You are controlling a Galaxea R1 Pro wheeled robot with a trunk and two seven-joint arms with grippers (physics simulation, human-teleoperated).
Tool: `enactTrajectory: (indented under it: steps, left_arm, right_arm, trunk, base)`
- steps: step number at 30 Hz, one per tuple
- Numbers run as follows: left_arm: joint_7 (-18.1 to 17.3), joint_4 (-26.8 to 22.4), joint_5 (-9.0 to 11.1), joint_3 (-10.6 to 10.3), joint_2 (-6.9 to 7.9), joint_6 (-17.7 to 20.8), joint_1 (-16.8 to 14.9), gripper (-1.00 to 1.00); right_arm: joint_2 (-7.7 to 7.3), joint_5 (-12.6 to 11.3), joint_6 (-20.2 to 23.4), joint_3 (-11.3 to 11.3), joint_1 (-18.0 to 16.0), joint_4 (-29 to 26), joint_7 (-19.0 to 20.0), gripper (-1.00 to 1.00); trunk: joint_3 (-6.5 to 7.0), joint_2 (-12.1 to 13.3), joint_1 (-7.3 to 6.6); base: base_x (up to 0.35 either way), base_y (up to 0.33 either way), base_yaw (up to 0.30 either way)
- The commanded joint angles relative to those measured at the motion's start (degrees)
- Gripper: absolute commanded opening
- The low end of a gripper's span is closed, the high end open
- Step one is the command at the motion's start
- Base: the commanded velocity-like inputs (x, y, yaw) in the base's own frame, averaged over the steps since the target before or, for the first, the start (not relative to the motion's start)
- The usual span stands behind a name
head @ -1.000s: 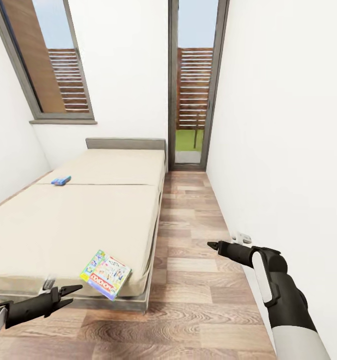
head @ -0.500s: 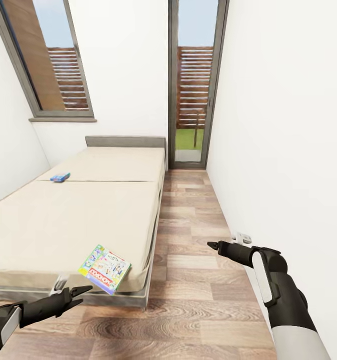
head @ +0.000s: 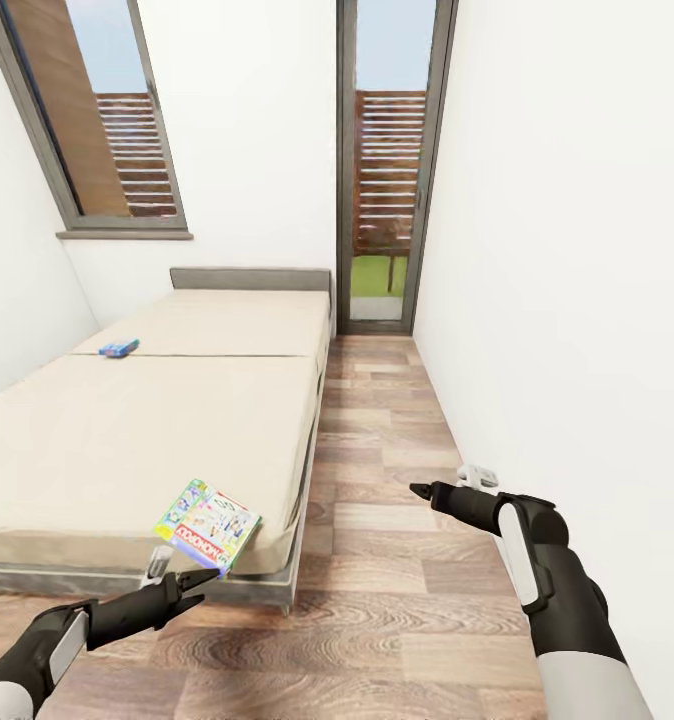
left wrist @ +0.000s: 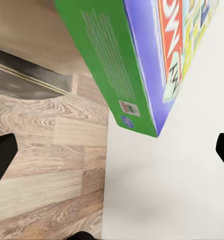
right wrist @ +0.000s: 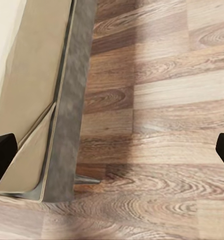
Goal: Put all the toys in the child's room - the three board games (two on the bed and one on the table), the two jigsaw puzzles on the table, and the tennis ball on the table - inside the toy box on the table in the child's room.
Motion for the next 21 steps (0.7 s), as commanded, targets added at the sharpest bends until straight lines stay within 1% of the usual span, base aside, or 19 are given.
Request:
enactTrajectory:
  steps: [1,4,8,15,21]
  left_arm:
    - [-0.20,-0.27,0.14,0.11,-0.32,0.45,-0.05,1.00]
    - [-0.46,-1.67,0.16,0.16,-1.54,0.51,-0.07,1.00]
    - [-0.55,-2.24,0.19,0.24,-2.45,0.40,-0.07,1.00]
    - [-0.95,-2.42,0.26,0.27,-3.55,-0.51,-0.08,1.00]
    - [-1.09,-2.44,0.52,0.27,-3.87,-0.76,-0.08,1.00]
  right_arm:
    - [0.06,-0.16,0.30,-0.17,-0.05,-0.04,0.15,1.00]
    - [0.06,-0.25,0.30,-0.17,-0.05,-0.04,0.14,1.00]
    - [0.06,-0.20,0.29,-0.17,-0.05,-0.04,0.14,1.00]
    - [0.23,0.03,0.13,-0.12,-0.05,0.14,0.14,1.00]
    - [0.71,0.26,0.05,-0.15,-0.05,0.28,0.12,1.00]
  trunk:
    - [-0.24,-0.44,0.21]
    - [-0.78,-1.64,0.87]
    - [-1.49,-3.25,1.75]
    - [-1.49,-3.25,1.75]
    - [-1.49,-3.25,1.75]
  base:
    - [0.000,0.000,0.000]
    - [0.000,0.000,0.000]
    - [0.000,0.000,0.000]
    - [0.000,0.000,0.000]
    - [0.000,0.000,0.000]
